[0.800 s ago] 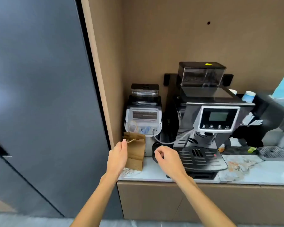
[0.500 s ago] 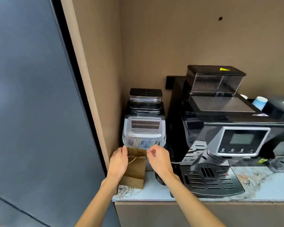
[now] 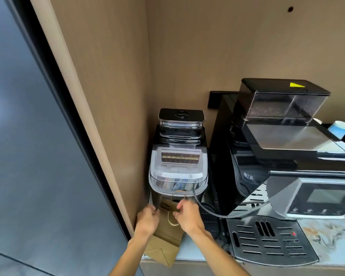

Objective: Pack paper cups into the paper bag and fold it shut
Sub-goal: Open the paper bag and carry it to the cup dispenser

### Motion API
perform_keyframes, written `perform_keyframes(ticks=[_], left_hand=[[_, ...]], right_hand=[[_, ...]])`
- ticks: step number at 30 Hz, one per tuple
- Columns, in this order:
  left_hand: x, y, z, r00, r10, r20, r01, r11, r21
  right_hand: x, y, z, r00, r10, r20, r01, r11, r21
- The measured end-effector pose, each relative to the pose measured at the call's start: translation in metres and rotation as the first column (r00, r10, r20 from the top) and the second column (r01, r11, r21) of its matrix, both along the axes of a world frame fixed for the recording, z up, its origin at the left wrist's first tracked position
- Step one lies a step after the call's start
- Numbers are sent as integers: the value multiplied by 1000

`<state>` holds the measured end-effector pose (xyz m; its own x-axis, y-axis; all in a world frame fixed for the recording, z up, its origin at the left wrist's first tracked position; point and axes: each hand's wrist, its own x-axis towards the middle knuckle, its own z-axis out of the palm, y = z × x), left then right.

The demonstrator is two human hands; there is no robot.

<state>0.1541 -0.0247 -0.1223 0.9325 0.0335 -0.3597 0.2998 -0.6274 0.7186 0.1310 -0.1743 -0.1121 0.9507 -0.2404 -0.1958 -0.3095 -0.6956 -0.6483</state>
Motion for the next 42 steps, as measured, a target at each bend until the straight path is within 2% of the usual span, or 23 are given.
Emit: perform_keyframes(ticks=[3,5,7,9,16,20,24,27,30,32,34,35,37,39,42], left_hand=[[-7,-6,-4,997,17,-75,-22,997,-71],[-13,-12,-6,984,73,-164,-105,975,-194],[-19,-16,-9,949,113,-294,-218,910,-353],[-23,-21,-8,936,103,-337,-265,836,-481],[-23,-14,0,980,93,-175,-162,883,-441],[-28,-9,5,999,-53,5,51,921,-386],[-37,-5,19,971,-144,193,202,922,-330],[-52,-1,37,950,-219,222,294,867,-402],[-68,6,56,936,-294,193,351,767,-536],[-74,14,63,911,-333,244,412,724,-553],[-82,21,70,869,-391,305,496,687,-531],[-85,25,72,852,-398,340,523,672,-524],[-93,30,79,842,-399,363,539,638,-549],[-101,32,88,855,-399,330,516,606,-605],[-115,24,98,876,-403,264,461,541,-704]], right_hand=[[-4,-2,-8,999,29,-36,-28,999,14],[-5,-1,-6,998,46,-41,-45,998,32],[-6,0,-5,997,58,-46,-55,997,56],[-9,1,-3,996,70,-63,-65,995,74],[-27,-1,17,979,182,-91,-181,983,18],[-31,-4,45,968,228,-108,-234,971,-44],[-36,-7,73,946,287,-153,-299,952,-66],[-42,-8,91,933,317,-169,-326,945,-24],[-51,-11,102,946,278,-165,-281,960,6],[-58,-13,98,962,227,-150,-223,974,41],[-68,-12,92,984,163,-67,-154,982,113],[-75,-13,91,993,122,3,-121,989,81],[-88,-18,85,991,126,34,-128,990,63],[-98,-19,84,984,165,-66,-154,976,157],[-115,-15,86,943,298,-150,-283,952,115]])
